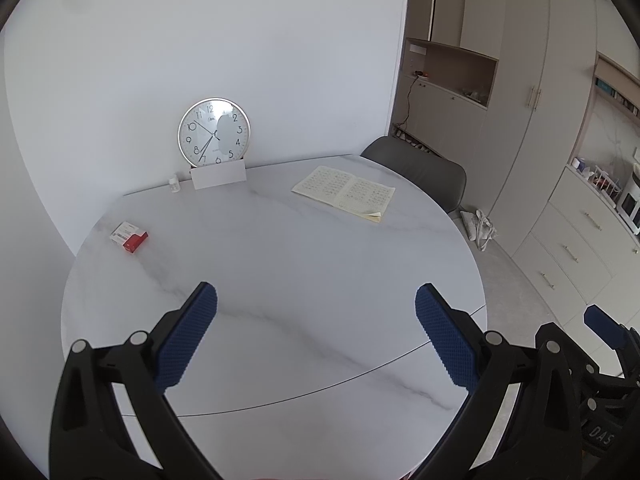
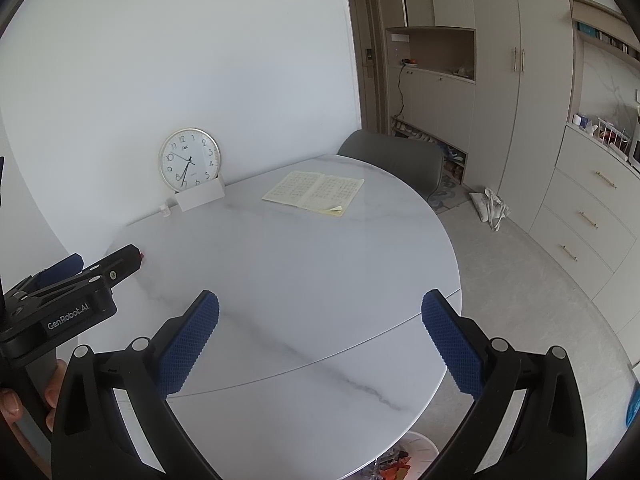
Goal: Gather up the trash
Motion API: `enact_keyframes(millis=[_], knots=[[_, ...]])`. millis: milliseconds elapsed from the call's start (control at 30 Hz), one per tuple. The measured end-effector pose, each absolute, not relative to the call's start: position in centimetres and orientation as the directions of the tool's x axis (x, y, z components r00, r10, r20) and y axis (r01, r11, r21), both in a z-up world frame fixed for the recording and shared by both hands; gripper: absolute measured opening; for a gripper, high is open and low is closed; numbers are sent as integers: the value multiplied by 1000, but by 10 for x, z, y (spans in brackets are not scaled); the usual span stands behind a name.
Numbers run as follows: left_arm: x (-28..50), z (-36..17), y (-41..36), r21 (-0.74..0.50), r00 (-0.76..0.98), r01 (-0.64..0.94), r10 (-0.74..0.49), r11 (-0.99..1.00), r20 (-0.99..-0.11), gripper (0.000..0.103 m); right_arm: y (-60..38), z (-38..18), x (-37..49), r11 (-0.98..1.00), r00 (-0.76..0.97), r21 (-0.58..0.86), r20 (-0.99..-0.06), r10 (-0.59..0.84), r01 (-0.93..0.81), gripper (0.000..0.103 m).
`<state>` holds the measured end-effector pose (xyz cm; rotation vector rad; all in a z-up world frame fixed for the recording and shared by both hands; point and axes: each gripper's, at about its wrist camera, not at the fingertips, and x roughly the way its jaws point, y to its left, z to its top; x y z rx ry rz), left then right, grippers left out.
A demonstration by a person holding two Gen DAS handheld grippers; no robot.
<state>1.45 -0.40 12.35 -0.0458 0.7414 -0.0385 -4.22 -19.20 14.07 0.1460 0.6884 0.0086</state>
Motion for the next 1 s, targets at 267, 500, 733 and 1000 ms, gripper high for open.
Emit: enact_keyframes(millis=[267,500,733,1000], knots=[[14,123,-5,-53,735,27,-56,998,-675,95,-190,142,-44,988,775,147,-629,59,44,101],[16,122,-7,-49,733,33,-58,998,-678,95,-191,141,-45,988,772,147,-633,55,50,101],[16,122,-8,-48,732,37,-60,998,-679,95,-193,141,-46,988,774,147,-632,50,56,101],[18,121,-9,-46,730,42,-62,998,-681,95,-195,143,-47,988,773,143,-632,50,53,101]])
